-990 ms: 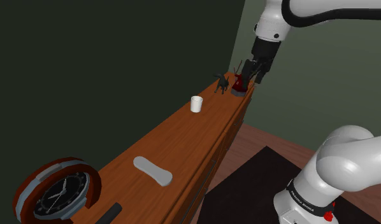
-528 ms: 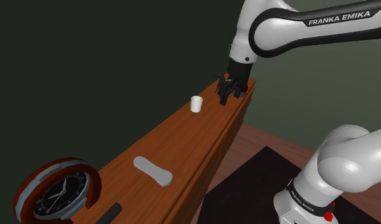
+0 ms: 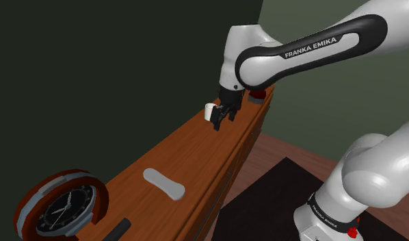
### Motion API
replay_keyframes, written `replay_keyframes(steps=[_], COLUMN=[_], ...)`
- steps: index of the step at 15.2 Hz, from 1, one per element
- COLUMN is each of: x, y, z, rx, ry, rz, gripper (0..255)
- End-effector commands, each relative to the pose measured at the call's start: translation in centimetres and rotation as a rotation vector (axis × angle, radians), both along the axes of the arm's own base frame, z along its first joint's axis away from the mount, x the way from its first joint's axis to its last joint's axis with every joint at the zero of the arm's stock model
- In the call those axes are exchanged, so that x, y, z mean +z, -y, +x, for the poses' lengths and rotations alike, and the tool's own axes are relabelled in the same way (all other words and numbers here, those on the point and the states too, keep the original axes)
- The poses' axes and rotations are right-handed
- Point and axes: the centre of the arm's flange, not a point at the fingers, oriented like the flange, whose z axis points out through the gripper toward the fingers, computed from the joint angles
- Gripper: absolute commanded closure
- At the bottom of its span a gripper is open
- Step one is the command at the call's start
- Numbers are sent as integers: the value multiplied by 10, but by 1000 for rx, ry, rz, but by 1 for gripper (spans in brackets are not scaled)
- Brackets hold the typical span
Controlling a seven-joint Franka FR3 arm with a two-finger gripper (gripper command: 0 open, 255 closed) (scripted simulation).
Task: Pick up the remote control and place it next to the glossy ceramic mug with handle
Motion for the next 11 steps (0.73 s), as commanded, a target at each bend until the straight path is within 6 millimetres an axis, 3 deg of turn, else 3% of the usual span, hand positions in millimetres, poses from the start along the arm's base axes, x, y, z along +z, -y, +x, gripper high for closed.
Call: replay_keyframes(steps=[1, 11], x=[-20, -117], y=[-19, -100], z=[9, 51], rx=[15, 87], ry=[-2, -17], rz=[2, 2], gripper=[0, 0])
